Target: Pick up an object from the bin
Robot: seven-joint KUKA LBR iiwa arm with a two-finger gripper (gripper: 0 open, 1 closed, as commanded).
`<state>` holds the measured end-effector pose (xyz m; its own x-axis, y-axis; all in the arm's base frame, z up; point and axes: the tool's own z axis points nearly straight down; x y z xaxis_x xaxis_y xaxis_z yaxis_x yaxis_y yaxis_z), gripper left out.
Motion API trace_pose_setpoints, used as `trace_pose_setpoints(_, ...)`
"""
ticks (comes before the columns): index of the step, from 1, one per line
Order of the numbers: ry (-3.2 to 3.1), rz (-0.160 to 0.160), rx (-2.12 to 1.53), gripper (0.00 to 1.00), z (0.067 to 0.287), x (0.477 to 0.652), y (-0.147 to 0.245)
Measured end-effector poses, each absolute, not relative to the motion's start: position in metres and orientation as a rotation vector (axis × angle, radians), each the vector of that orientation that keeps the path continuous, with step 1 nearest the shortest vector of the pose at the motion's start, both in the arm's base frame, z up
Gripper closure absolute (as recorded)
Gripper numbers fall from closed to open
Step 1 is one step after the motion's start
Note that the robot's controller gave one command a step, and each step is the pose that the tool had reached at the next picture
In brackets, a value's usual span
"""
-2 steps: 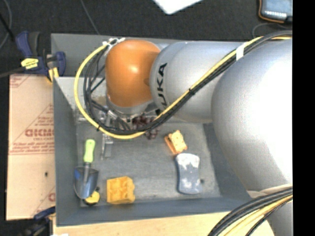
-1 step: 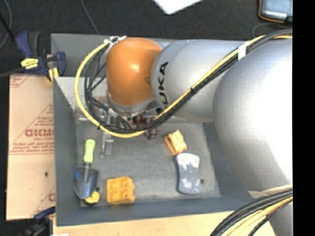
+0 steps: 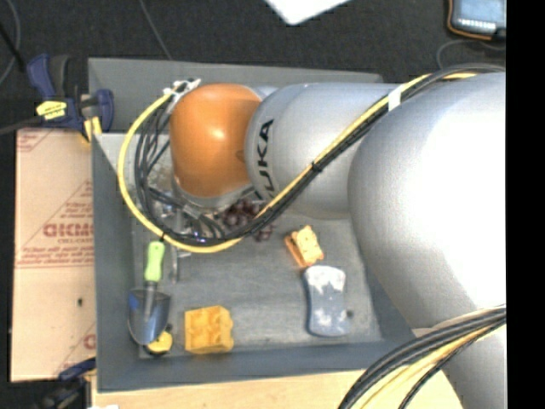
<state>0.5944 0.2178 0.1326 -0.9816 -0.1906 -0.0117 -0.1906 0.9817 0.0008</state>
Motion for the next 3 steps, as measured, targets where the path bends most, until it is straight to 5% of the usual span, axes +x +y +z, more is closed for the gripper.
trace_pose_setpoints(1, 3.088, 0.0, -0.584, 0.0, 0.085, 0.59, 0.223)
trace_pose_setpoints(2, 2.978, 0.0, -0.953, 0.0, 0.106, 0.601, 0.234)
trace_pose_setpoints(3, 3.009, 0.003, -0.891, 0.0, 0.073, 0.596, 0.236)
